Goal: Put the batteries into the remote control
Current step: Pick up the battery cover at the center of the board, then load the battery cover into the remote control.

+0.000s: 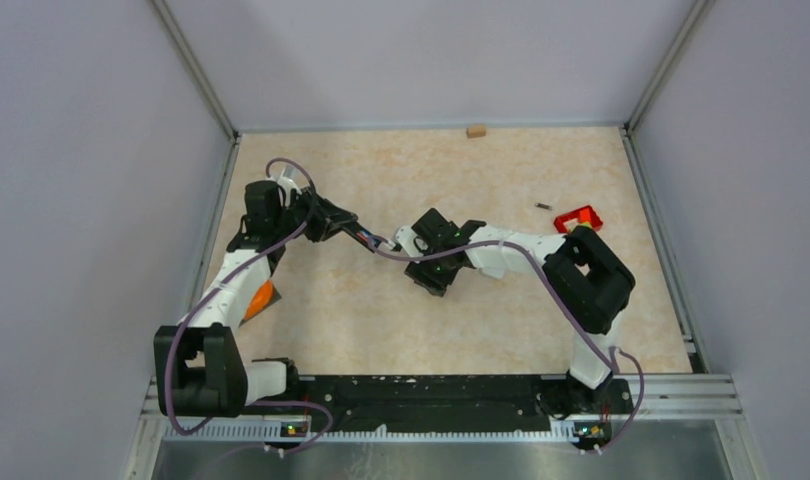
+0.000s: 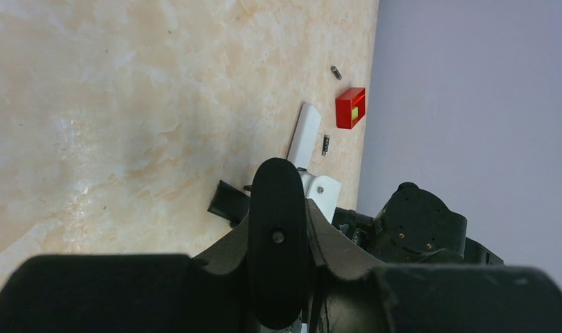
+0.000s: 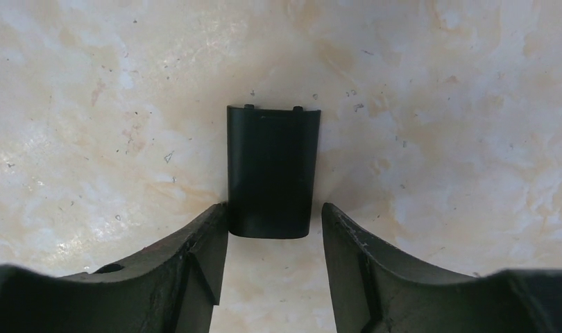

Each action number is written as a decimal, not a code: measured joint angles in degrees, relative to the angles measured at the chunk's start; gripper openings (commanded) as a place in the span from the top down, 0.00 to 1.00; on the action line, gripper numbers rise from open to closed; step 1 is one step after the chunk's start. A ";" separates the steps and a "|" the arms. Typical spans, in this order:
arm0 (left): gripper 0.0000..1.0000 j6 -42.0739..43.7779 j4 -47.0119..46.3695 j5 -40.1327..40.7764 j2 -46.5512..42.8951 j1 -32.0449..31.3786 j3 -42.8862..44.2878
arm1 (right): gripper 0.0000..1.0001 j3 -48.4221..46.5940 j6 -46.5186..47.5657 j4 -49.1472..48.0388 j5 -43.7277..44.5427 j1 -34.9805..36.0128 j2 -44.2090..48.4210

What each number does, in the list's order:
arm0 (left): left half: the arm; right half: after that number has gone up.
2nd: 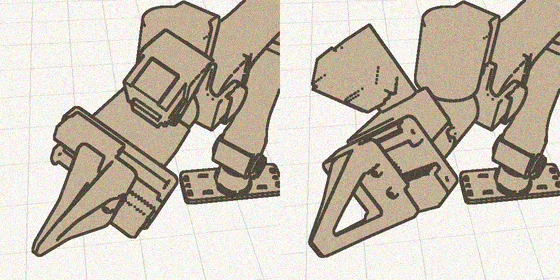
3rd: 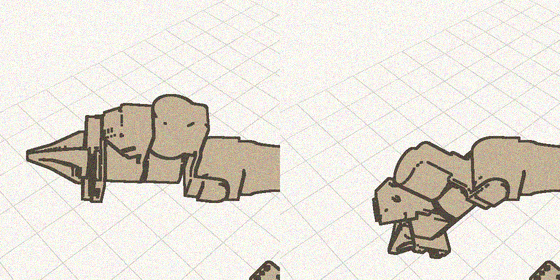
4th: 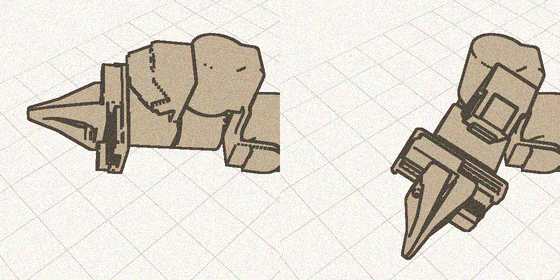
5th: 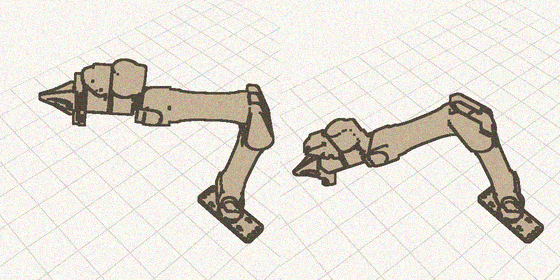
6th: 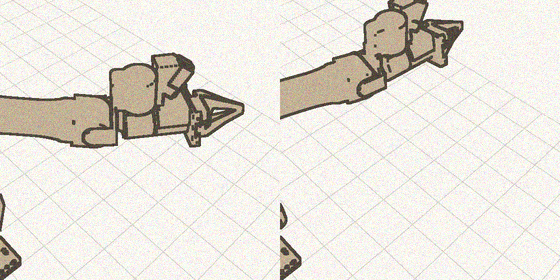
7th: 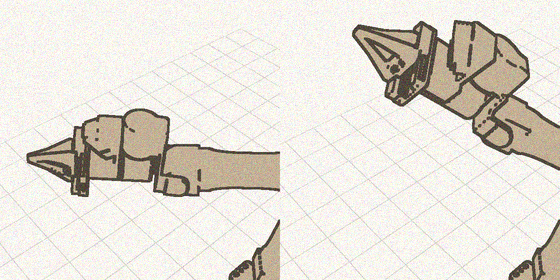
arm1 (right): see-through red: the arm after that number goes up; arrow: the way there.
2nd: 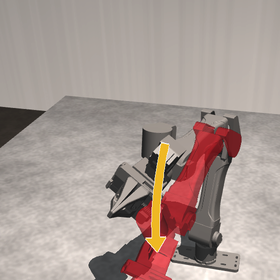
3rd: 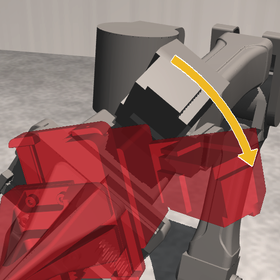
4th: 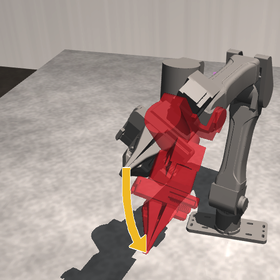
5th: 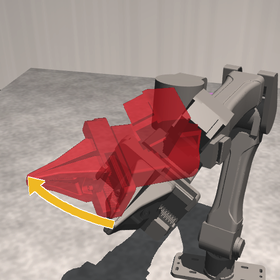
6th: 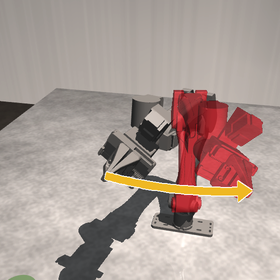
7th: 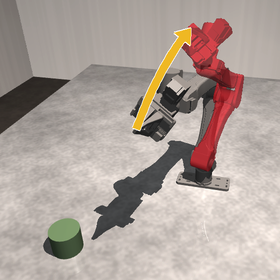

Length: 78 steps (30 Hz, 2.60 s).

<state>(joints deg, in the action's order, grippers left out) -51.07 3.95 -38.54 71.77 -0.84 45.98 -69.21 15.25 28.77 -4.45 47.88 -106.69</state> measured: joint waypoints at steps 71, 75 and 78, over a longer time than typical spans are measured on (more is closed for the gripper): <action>1.00 -0.81 -22.69 0.48 -5.03 -15.32 -8.04 | 0.70 -1.88 -15.80 -5.18 2.40 6.36 22.60; 1.00 -1.55 -22.34 0.00 -5.03 -15.32 -7.61 | 0.70 -2.21 -14.71 -4.94 1.73 6.38 22.21; 1.00 -1.53 -22.10 -0.13 -5.03 -15.30 -7.54 | 0.70 -2.73 -13.92 -4.59 1.05 6.40 21.62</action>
<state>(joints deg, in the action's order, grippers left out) -52.60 -18.15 -38.68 66.74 -16.14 38.44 -71.94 1.32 24.18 -3.40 54.28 -85.08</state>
